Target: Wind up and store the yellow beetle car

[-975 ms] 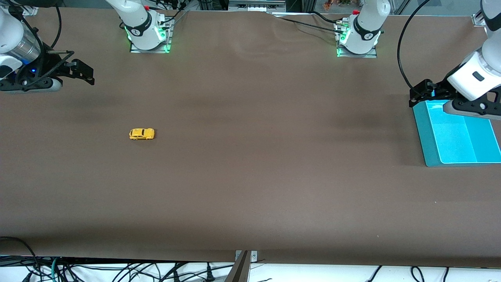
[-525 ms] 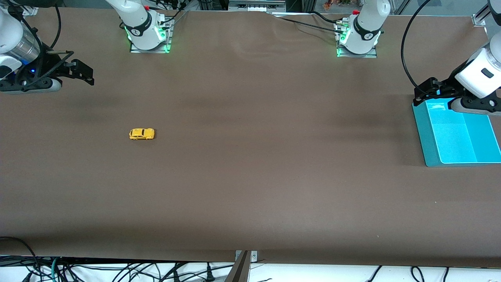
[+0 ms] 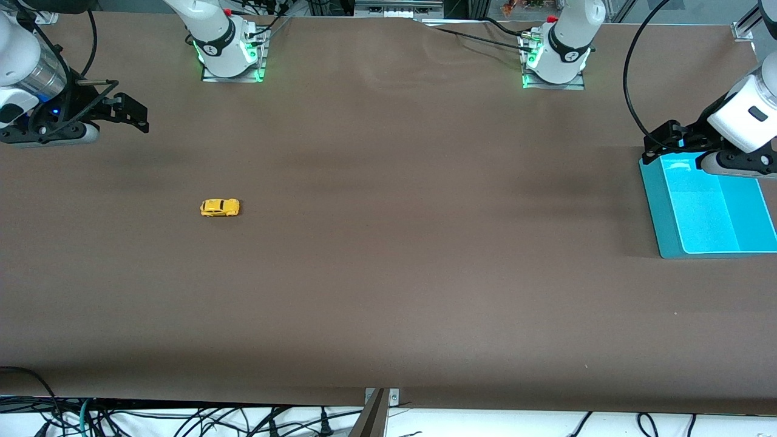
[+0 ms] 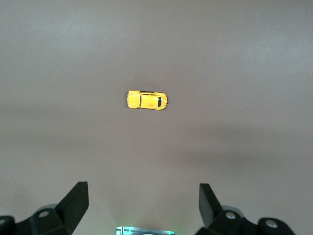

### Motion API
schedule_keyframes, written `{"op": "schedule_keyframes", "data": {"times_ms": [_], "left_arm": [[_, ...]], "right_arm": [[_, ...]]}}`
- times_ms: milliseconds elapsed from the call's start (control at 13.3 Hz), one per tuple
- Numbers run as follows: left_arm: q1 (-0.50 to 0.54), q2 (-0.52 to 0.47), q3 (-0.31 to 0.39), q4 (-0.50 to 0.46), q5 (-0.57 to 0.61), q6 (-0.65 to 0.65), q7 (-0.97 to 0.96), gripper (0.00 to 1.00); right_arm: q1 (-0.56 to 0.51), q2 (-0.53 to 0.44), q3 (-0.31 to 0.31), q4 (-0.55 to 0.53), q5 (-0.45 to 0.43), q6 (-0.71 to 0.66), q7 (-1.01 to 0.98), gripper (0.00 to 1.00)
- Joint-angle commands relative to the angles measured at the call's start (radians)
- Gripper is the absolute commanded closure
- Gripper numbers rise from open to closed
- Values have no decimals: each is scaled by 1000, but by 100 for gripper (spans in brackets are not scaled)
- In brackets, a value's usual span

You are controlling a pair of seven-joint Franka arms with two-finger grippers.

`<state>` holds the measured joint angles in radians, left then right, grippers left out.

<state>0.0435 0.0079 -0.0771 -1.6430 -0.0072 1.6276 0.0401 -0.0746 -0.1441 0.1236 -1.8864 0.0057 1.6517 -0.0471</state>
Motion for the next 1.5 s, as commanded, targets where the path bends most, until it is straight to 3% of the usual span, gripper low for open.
{"op": "schedule_keyframes", "data": {"times_ms": [0,1200,1425], "left_arm": [[7,7,-3,23,-16,-23,-11,0],[7,7,-9,20,-16,-35,-3,0],[7,7,-7,22,-16,-54,-9,0]], "right_arm": [[2,9,1,23,7,-13,-5,0],[9,49,4,3,10,29,-16,0],[12,63,14,-66,7,100,-19,0]]}}
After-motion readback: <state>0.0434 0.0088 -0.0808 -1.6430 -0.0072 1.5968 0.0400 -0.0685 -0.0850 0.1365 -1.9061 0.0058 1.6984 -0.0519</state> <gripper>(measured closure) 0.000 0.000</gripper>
